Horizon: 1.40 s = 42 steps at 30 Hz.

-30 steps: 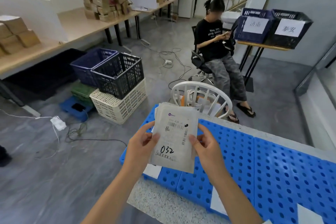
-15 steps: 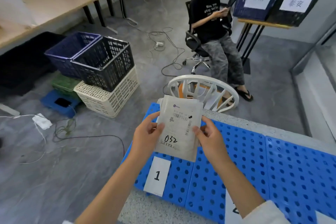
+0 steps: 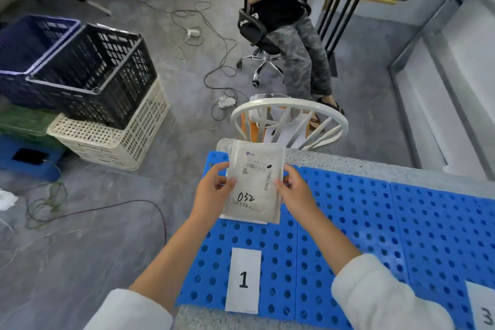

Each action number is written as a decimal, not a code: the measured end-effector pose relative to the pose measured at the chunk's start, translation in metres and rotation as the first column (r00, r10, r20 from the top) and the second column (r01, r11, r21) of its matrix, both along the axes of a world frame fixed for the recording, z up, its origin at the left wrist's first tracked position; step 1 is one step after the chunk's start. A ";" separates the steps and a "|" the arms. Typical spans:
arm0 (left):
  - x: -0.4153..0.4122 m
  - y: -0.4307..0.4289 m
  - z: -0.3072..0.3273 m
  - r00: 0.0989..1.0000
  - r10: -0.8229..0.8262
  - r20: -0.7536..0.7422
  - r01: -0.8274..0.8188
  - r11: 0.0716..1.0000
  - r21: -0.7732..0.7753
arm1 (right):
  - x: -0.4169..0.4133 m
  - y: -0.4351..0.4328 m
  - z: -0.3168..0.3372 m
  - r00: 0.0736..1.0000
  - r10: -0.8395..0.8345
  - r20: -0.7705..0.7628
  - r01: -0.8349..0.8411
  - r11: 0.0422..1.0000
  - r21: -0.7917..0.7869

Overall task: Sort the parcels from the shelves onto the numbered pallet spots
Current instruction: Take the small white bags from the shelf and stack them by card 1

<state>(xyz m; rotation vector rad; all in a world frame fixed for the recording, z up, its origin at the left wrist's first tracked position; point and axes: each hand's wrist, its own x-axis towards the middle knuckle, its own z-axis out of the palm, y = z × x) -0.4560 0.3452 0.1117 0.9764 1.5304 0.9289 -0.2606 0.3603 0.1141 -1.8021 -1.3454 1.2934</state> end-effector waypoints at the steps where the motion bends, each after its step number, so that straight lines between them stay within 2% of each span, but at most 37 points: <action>1: -0.004 0.005 -0.006 1.000 -0.002 -0.010 0.001 1.000 -0.015 | -0.005 0.004 -0.005 1.000 0.006 0.008 -0.006 1.000 -0.014; 6: -0.019 0.022 -0.040 0.996 -0.046 -0.077 0.039 0.995 -0.086 | -0.020 0.018 -0.025 0.998 0.010 0.063 -0.005 0.996 -0.088; 18: -0.016 0.039 -0.094 0.986 -0.113 -0.124 0.092 0.982 -0.163 | -0.022 0.030 -0.085 0.971 -0.004 0.238 0.052 0.979 -0.195; 29: -0.016 0.041 -0.097 0.974 -0.133 -0.183 0.100 0.979 -0.180 | -0.029 0.023 -0.093 0.967 -0.069 0.244 0.114 0.978 -0.177; 32: -0.024 0.042 -0.089 0.969 -0.151 -0.194 0.117 0.978 -0.175 | -0.022 0.019 -0.082 0.952 -0.034 0.305 0.092 0.980 -0.177; 37: -0.042 0.045 -0.061 0.916 -0.230 -0.328 0.205 0.973 -0.109 | -0.010 0.014 -0.044 0.918 0.106 0.383 -0.059 0.989 -0.134; 39: -0.042 0.047 -0.041 0.870 -0.301 -0.391 0.299 0.952 -0.069 | -0.007 0.012 -0.024 0.891 0.134 0.434 -0.106 0.990 -0.088; 42: -0.033 0.045 -0.003 0.759 -0.453 -0.468 0.498 0.867 -0.031 | -0.006 0.004 0.011 0.852 0.163 0.498 -0.169 0.985 -0.035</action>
